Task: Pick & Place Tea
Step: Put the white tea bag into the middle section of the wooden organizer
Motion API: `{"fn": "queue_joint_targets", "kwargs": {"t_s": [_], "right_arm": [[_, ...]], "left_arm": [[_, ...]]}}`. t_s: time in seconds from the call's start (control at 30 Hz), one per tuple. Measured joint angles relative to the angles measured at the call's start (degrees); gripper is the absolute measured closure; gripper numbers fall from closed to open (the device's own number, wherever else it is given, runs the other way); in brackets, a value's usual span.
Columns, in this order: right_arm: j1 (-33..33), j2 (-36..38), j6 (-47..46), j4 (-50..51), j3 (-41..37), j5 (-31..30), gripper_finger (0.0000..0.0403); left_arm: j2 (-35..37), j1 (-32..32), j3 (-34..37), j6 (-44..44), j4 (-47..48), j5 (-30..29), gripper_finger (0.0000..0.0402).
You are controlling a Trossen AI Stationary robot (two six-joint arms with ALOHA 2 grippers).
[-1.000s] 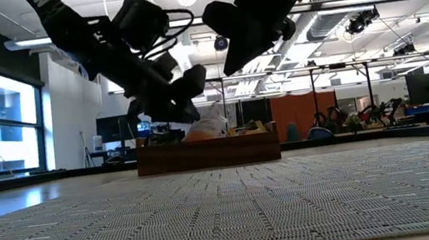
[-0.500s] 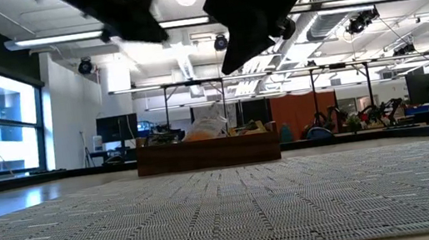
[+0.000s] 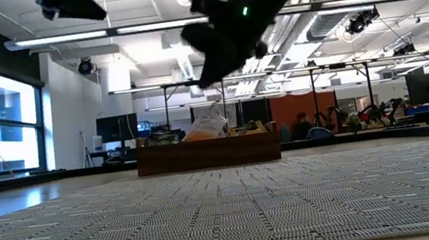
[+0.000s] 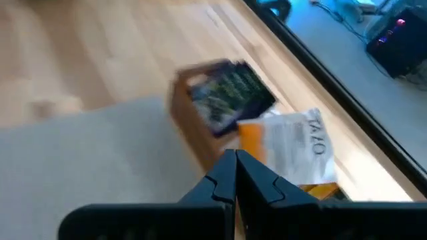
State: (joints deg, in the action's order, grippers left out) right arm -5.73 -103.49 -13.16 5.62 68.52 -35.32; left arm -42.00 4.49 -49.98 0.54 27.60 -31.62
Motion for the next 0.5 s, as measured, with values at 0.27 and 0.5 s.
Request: {"fn": "queue_joint_targets", "kwargs": {"t_s": [0.27,0.5], "right_arm": [[8.37,-7.42,3.14,-8.74,-0.03,11.64,0.0402],[11.06,-9.76,4.06,-3.82,-0.06,12.11,0.0402]], "left_arm": [[0.84,0.0,0.02,1.2,4.3,-3.97,0.0303],[-1.11,0.0,0.07,1.11,4.28,-5.13,0.0303]]}}
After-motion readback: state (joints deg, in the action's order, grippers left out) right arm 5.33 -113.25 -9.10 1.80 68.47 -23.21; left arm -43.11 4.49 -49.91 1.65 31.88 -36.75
